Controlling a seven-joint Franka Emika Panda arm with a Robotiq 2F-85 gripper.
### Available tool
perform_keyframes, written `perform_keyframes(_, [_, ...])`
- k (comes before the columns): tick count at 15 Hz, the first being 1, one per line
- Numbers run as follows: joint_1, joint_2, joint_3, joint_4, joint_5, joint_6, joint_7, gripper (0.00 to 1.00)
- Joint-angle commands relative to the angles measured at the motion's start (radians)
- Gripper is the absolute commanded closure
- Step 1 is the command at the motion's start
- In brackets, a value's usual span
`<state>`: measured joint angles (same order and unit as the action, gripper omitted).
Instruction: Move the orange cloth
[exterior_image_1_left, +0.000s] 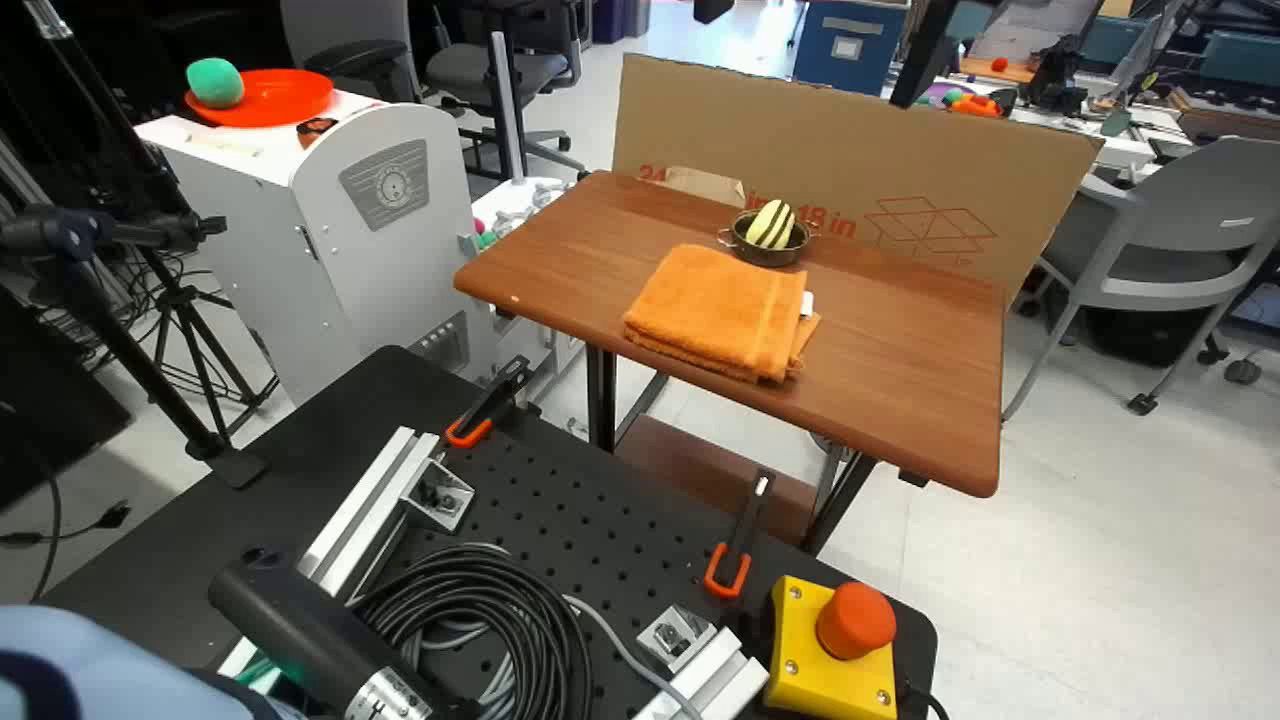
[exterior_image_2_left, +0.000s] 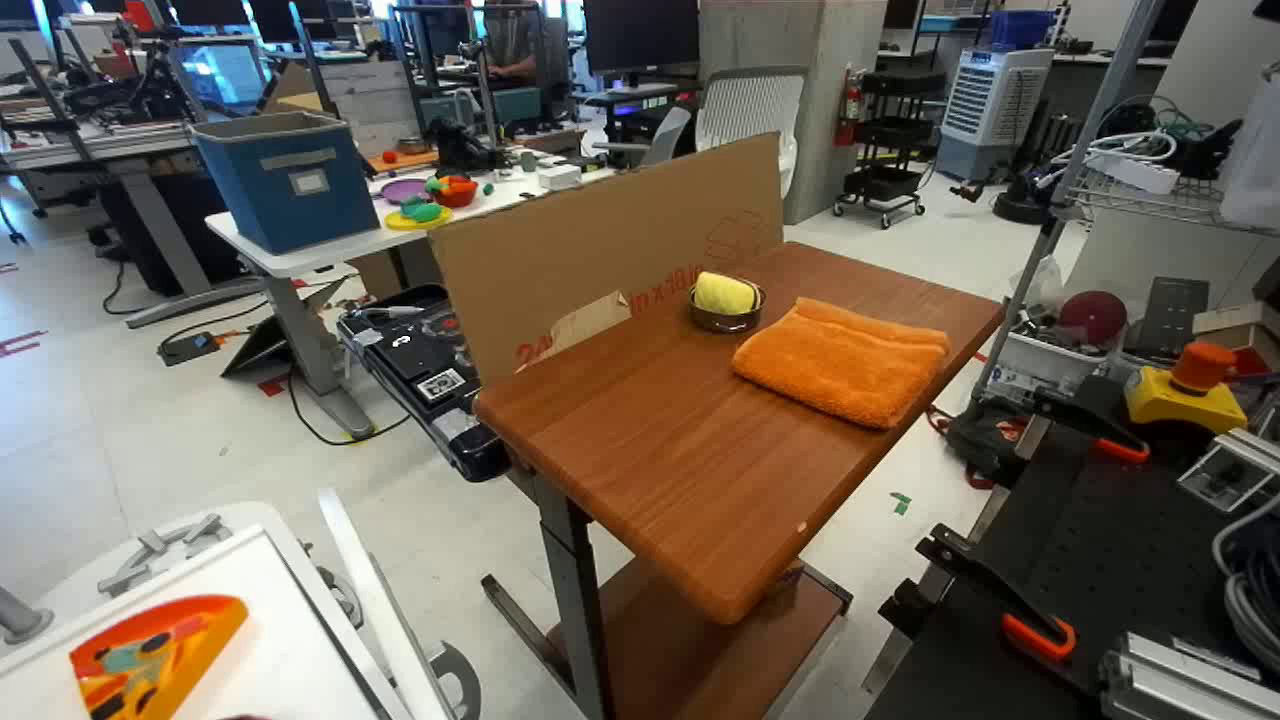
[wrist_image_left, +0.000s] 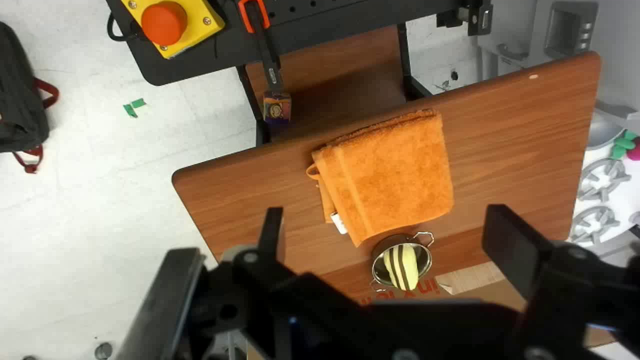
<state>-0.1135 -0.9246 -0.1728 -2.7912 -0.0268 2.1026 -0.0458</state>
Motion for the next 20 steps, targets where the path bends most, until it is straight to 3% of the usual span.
perform_keyframes(1, [-0.01,0.002,0.009,0.003,0.01,-0.003,-0.008,0.0])
perform_keyframes(8, [-0.01,0.002,0.009,0.003,0.01,-0.003,-0.008,0.0])
perform_keyframes(10, [-0.004,0.058,0.028,0.014,0.007,0.021,0.013,0.0])
perform_keyframes(14, [0.01,0.283,0.095,0.073,0.001,0.131,0.09,0.0])
perform_keyframes(20, [0.073,0.635,0.131,0.18,-0.007,0.29,0.029,0.0])
